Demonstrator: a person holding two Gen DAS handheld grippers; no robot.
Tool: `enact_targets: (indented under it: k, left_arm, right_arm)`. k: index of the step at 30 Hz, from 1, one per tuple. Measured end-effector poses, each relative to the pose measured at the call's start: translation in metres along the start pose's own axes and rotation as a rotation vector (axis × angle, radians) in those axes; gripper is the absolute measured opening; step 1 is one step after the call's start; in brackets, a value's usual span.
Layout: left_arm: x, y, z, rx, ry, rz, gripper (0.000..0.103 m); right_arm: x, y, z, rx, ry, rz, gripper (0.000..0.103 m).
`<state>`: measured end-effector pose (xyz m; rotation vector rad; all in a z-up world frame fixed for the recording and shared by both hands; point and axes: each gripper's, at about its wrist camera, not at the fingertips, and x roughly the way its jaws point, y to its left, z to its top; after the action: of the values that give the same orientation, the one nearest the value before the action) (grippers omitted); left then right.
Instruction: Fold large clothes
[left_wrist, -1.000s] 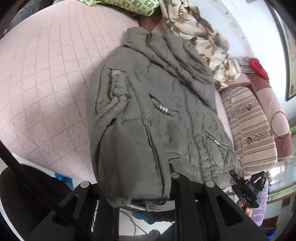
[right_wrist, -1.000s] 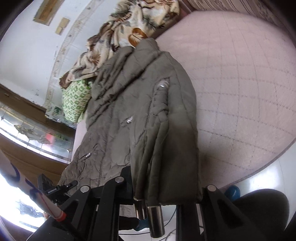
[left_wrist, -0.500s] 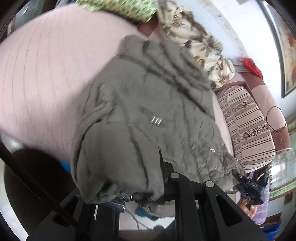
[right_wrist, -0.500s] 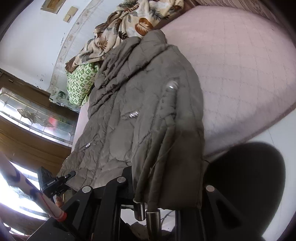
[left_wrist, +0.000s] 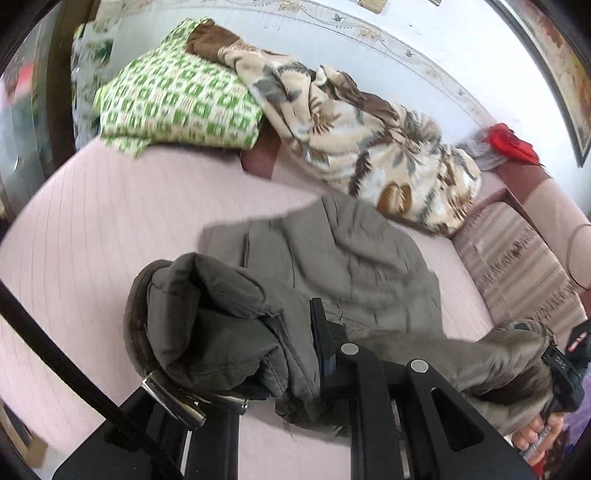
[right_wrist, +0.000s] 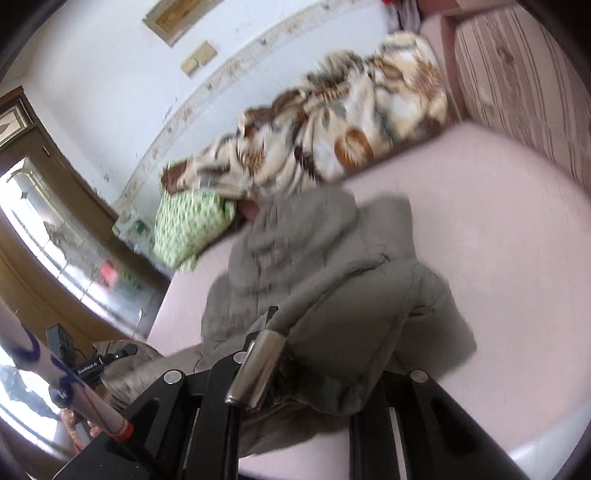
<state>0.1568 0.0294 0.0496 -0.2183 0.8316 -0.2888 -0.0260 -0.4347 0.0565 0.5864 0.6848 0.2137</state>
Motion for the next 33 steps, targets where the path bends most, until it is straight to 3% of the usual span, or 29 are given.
enact_targets:
  k: [4, 10, 19, 23, 27, 31, 33]
  left_arm:
    - [0.049, -0.003, 0.052, -0.022, 0.023, 0.053, 0.016]
    - [0.152, -0.002, 0.102, -0.019, 0.097, 0.187, 0.016]
    - [0.265, 0.01, 0.103, -0.019, 0.183, 0.286, 0.02]
    - [0.277, 0.013, 0.101, -0.036, 0.195, 0.271, 0.022]
    - [0.253, 0.015, 0.106, -0.06, 0.191, 0.219, 0.027]
    - [0.205, 0.018, 0.113, -0.1, 0.142, 0.103, 0.043]
    - [0.182, 0.019, 0.113, -0.125, 0.129, 0.052, 0.058]
  right_arm:
    - [0.036, 0.01, 0.044, -0.025, -0.042, -0.051, 0.017]
    - [0.125, -0.003, 0.098, -0.031, -0.002, -0.192, 0.017]
    - [0.24, -0.06, 0.118, 0.045, 0.095, -0.324, 0.017]
    - [0.269, -0.077, 0.112, 0.06, 0.119, -0.363, 0.019]
    - [0.283, -0.088, 0.11, 0.094, 0.139, -0.362, 0.02]
    - [0.269, -0.079, 0.115, 0.072, 0.126, -0.326, 0.025]
    - [0.256, -0.071, 0.117, 0.062, 0.103, -0.3, 0.029]
